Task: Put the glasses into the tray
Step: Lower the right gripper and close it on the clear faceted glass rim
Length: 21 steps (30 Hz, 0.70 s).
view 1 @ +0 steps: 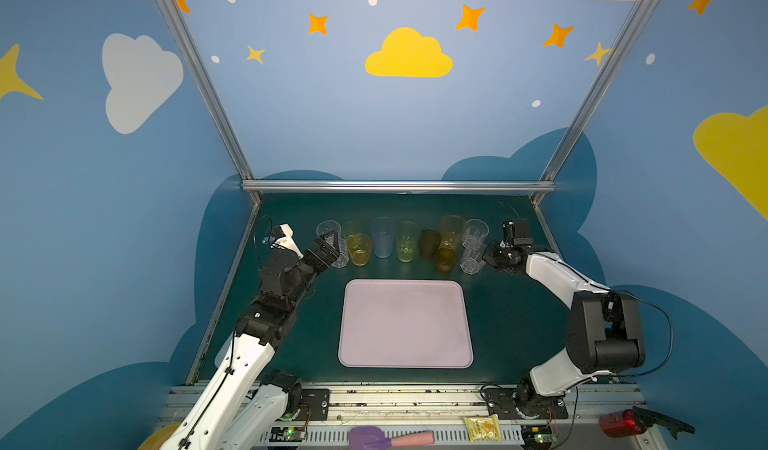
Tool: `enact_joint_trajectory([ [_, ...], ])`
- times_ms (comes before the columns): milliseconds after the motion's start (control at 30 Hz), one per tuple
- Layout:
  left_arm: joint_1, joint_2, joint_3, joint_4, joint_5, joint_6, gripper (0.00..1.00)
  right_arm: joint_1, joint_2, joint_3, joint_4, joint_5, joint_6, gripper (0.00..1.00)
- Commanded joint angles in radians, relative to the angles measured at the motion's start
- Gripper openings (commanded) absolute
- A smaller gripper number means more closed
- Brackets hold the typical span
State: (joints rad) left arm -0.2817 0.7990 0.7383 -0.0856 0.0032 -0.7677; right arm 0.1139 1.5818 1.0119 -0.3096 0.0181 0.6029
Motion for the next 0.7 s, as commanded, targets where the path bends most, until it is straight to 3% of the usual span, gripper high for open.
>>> enact_joint_trajectory([
  [0,0.002,0.000,-0.007,0.018,0.000,-0.002,1.00,-0.005,0.003,0.014,-0.015,0.021,0.003,0.12],
  [400,0.003,0.006,0.000,-0.017,-0.024,0.024,1.00,-0.010,-0.046,-0.016,-0.021,0.047,0.009,0.00],
  [667,0.002,-0.021,0.013,-0.127,-0.045,0.053,1.00,-0.013,-0.145,-0.051,-0.053,0.052,-0.025,0.00],
])
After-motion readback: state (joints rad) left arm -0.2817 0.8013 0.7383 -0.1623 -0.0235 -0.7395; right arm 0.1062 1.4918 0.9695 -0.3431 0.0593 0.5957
